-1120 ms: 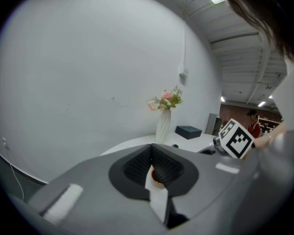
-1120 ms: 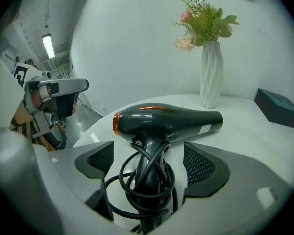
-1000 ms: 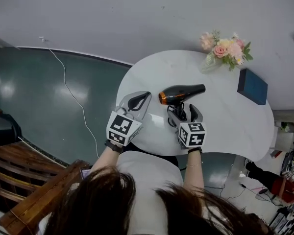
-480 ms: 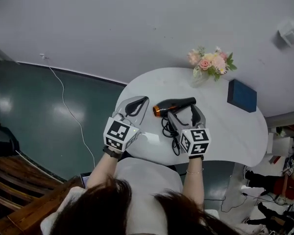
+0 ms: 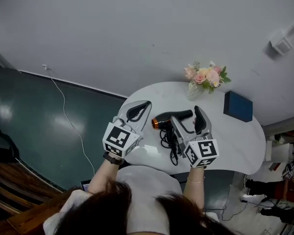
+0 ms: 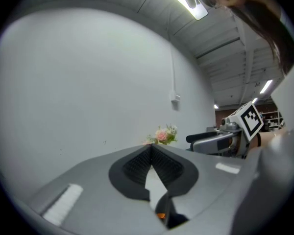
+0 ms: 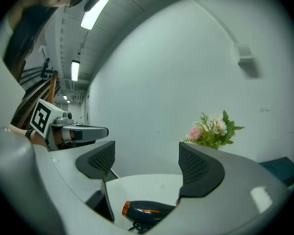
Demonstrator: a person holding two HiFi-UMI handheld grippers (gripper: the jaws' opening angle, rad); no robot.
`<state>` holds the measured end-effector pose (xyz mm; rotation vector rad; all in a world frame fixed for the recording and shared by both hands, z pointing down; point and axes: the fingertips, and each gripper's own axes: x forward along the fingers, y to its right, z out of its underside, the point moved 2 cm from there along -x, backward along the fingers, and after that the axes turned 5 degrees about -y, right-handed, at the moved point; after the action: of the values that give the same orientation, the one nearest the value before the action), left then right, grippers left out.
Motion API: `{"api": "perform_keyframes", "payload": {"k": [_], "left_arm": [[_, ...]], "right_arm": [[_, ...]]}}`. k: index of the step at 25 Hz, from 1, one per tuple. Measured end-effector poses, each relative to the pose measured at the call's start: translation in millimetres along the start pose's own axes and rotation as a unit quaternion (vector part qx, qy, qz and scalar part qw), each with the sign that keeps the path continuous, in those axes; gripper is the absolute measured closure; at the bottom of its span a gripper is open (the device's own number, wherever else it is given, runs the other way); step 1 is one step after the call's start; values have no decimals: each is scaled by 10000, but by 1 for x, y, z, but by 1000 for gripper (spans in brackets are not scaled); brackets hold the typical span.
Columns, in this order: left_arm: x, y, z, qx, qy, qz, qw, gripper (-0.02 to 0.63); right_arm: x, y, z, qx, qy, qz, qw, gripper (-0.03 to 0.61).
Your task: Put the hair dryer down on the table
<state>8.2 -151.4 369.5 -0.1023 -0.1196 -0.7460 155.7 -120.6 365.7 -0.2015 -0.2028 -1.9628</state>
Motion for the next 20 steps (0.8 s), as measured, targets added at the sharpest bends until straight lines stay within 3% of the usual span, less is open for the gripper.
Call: {"api": "perform_keyframes", "payload": {"k": [8, 13, 20], "left_arm": [[5, 6, -22, 77, 145, 222, 9996, 555], [6, 9, -29, 64, 182, 342, 9992, 555], [5, 12, -30, 38, 204, 410, 9989, 555]], "right_arm": [[-12, -2, -34, 66, 522, -32, 9986, 183], [-22, -2, -47, 71, 715, 34, 9974, 319], [-29, -5, -46, 59, 670, -7, 9977, 423]]}}
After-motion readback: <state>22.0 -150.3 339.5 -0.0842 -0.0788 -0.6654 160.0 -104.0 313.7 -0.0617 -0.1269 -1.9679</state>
